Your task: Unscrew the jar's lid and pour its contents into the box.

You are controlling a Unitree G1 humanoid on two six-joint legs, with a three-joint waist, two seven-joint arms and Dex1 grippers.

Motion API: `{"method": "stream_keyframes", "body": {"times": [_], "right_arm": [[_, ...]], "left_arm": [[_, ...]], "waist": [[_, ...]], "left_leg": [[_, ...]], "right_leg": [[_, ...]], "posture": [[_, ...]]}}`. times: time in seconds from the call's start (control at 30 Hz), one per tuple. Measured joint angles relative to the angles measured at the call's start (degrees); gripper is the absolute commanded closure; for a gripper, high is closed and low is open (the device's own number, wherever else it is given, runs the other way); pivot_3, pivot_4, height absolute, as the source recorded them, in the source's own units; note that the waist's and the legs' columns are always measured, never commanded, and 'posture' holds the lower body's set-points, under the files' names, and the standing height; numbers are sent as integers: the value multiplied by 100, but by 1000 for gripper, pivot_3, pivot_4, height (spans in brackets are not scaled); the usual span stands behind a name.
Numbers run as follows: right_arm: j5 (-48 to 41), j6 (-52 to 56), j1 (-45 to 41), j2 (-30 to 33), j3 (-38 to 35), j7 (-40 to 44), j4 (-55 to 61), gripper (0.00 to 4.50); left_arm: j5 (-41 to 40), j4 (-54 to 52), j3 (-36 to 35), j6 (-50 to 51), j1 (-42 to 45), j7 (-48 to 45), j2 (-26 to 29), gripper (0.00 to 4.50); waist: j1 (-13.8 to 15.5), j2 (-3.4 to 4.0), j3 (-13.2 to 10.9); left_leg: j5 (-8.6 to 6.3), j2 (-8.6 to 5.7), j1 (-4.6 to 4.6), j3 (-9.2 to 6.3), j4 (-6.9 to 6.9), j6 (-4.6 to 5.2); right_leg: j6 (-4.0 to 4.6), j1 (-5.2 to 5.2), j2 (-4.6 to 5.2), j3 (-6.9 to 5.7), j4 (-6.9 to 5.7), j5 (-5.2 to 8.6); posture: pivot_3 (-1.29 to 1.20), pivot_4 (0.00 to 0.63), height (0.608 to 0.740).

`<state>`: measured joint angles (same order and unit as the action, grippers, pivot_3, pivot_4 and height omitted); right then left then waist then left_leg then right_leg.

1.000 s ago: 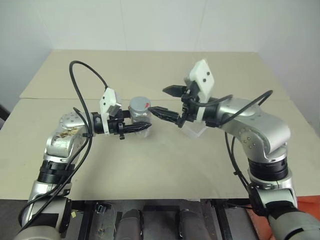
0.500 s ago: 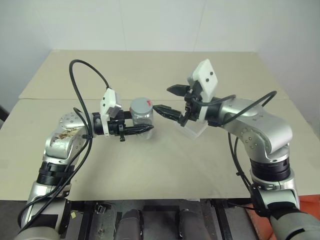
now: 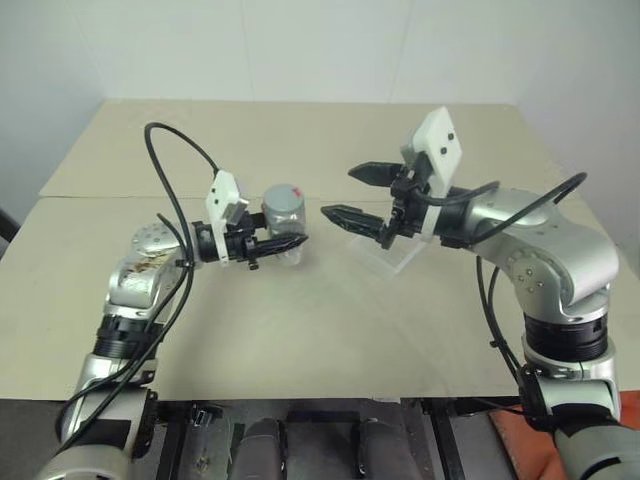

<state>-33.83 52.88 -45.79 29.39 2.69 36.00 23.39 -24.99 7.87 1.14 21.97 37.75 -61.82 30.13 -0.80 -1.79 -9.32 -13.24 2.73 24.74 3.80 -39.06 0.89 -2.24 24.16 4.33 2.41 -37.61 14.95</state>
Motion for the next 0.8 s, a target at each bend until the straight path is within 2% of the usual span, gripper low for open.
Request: {"method": "stream_keyframes", "body": {"times": [0.23, 0.53, 0.8], "right_arm": [[224, -9, -176, -585, 347, -415, -68, 37], [674, -104, -410, -1062, 576, -763, -472, 37], [899, -114, -478, -1246, 598, -848, -707, 37]], "left_arm": [[115, 105, 24, -50, 148, 237, -340, 2498], [131, 19, 35, -30, 170, 193, -372, 2498], [122, -63, 33, 57, 164, 98, -335, 2498]], "waist": [[-4, 0, 0], [-2, 0, 0], [-3, 0, 0]], "left_leg": [[0, 0, 1, -1, 0, 0], [0, -1, 1, 2, 0, 0], [0, -1, 1, 3, 0, 0]], "right_leg": [[0, 2, 1, 0, -9, 0], [0, 1, 1, -2, -10, 0], [0, 1, 0, -2, -12, 0]], "posture": [[0, 150, 740], [0, 150, 740], [0, 150, 740]]}}
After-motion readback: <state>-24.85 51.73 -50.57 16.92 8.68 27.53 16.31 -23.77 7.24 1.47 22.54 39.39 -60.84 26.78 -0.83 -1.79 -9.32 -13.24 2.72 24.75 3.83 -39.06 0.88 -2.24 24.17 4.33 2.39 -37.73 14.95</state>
